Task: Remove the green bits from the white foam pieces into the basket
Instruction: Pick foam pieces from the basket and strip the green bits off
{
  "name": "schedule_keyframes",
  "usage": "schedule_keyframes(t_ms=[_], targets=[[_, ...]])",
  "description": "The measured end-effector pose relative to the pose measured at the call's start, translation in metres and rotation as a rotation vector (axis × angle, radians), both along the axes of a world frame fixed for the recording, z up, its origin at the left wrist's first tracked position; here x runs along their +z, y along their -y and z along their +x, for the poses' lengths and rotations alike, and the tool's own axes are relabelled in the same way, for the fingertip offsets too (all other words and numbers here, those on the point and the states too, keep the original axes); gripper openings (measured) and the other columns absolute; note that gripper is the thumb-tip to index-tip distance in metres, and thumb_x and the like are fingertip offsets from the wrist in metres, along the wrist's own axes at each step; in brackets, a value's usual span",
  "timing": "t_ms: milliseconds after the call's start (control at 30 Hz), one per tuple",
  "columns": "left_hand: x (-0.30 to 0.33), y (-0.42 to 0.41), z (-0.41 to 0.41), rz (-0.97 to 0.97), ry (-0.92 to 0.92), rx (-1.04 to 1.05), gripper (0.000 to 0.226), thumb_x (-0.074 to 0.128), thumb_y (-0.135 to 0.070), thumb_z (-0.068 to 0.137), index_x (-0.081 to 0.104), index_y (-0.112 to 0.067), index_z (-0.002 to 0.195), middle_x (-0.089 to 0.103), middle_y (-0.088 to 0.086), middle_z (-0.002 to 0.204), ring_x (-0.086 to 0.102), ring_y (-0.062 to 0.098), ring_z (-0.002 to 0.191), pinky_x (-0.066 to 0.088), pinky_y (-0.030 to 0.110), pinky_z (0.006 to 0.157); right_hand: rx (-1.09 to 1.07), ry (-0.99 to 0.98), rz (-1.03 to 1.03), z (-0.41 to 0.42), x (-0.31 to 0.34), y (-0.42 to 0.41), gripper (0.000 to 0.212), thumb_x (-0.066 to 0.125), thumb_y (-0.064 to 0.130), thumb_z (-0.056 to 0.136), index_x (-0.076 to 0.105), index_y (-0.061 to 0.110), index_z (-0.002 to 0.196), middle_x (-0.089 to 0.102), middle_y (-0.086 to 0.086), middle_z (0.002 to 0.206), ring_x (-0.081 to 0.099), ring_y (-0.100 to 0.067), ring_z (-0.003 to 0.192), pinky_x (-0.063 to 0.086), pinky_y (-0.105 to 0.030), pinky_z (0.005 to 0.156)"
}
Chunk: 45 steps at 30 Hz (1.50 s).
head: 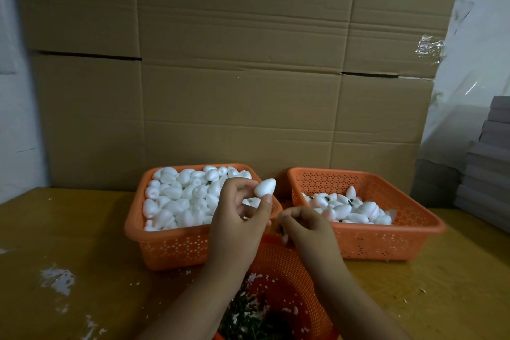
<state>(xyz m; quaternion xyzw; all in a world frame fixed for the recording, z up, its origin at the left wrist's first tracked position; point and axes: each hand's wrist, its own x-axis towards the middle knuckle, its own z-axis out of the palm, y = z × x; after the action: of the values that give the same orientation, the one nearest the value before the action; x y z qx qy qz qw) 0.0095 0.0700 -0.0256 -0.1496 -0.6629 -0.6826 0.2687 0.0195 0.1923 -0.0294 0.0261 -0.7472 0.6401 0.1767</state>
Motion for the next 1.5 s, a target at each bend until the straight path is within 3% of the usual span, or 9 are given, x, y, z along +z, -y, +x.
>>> schedule_keyframes(t_ms=[167,367,533,667,867,1000,1100,1333,1500], targets=[[0.000,0.000,0.000,-0.066,-0.052,-0.035,0.042,0.059,-0.015,0.096,0.060,-0.055,0.111,0.069,-0.017,0.098,0.071,0.009,0.075,0.054,0.024,0.064,-0.010,0.001,-0.002,0.000,0.000,0.001,0.013,0.060,0.010,0.090,0.068,0.004,0.080,0.061,0.000,0.056,0.054,-0.005,0.052,0.043,-0.013,0.052],[-0.003,0.000,-0.003,-0.065,-0.011,-0.047,0.047,0.063,-0.001,0.090,0.058,-0.047,0.097,0.069,-0.020,0.100,0.073,0.010,0.082,0.059,0.045,0.075,-0.010,0.005,-0.003,0.001,0.000,0.000,0.012,0.060,0.009,0.089,0.067,0.003,0.082,0.060,0.002,0.055,0.054,-0.003,0.051,0.042,-0.013,0.051],[-0.003,0.000,-0.004,-0.016,-0.007,-0.051,0.045,0.070,-0.009,0.088,0.052,-0.050,0.094,0.073,-0.004,0.101,0.074,0.014,0.079,0.058,0.045,0.075,-0.010,0.005,-0.006,0.000,0.001,0.001,0.013,0.060,0.010,0.089,0.067,0.004,0.081,0.059,0.001,0.054,0.053,-0.003,0.051,0.042,-0.012,0.051],[-0.003,0.001,-0.004,-0.098,-0.050,-0.049,0.036,0.062,-0.025,0.095,0.056,-0.055,0.114,0.070,-0.017,0.095,0.072,0.010,0.075,0.057,0.036,0.070,0.001,0.002,-0.015,0.001,0.002,0.001,0.013,0.059,0.009,0.090,0.068,0.004,0.082,0.059,0.004,0.053,0.053,-0.002,0.050,0.042,-0.011,0.050],[-0.004,0.002,-0.005,-0.083,-0.043,-0.052,0.011,0.069,-0.038,0.088,0.059,-0.043,0.089,0.069,-0.009,0.079,0.066,0.009,0.060,0.053,0.031,0.061,-0.001,-0.005,-0.013,0.003,0.003,0.000,0.012,0.059,0.007,0.090,0.067,0.002,0.083,0.059,0.005,0.052,0.052,0.000,0.048,0.041,-0.010,0.050],[-0.004,0.002,-0.005,-0.110,-0.068,-0.004,0.027,0.059,-0.065,0.075,0.057,-0.039,0.079,0.058,-0.018,0.057,0.051,-0.003,0.051,0.039,0.013,0.053,0.016,-0.006,-0.024,0.004,0.004,0.000,0.012,0.059,0.007,0.090,0.067,0.000,0.084,0.060,0.001,0.057,0.053,-0.002,0.051,0.043,-0.011,0.051],[-0.004,0.002,-0.004,-0.137,-0.088,0.021,0.031,0.055,-0.067,0.077,0.058,-0.037,0.078,0.054,-0.019,0.052,0.047,-0.003,0.048,0.036,0.010,0.050,0.031,-0.022,-0.059,0.005,0.004,0.000,0.013,0.060,0.007,0.090,0.067,0.000,0.082,0.058,0.001,0.055,0.052,-0.002,0.051,0.042,-0.010,0.051],[-0.004,0.002,-0.005,-0.131,-0.063,0.029,0.003,0.061,-0.043,0.090,0.061,-0.040,0.092,0.067,-0.024,0.088,0.063,-0.002,0.081,0.044,0.008,0.068,0.122,-0.071,-0.204,0.008,0.008,0.003,0.014,0.057,0.009,0.094,0.064,-0.004,0.092,0.059,-0.002,0.058,0.055,-0.010,0.054,0.047,-0.018,0.054],[-0.004,0.002,-0.004,-0.115,-0.062,-0.006,0.019,0.064,-0.022,0.093,0.060,-0.039,0.100,0.064,-0.029,0.102,0.062,-0.006,0.085,0.044,0.006,0.069,0.142,-0.128,-0.149,0.010,0.009,0.005,0.013,0.062,0.017,0.093,0.069,0.007,0.088,0.054,0.001,0.053,0.048,-0.008,0.048,0.041,-0.016,0.049]])
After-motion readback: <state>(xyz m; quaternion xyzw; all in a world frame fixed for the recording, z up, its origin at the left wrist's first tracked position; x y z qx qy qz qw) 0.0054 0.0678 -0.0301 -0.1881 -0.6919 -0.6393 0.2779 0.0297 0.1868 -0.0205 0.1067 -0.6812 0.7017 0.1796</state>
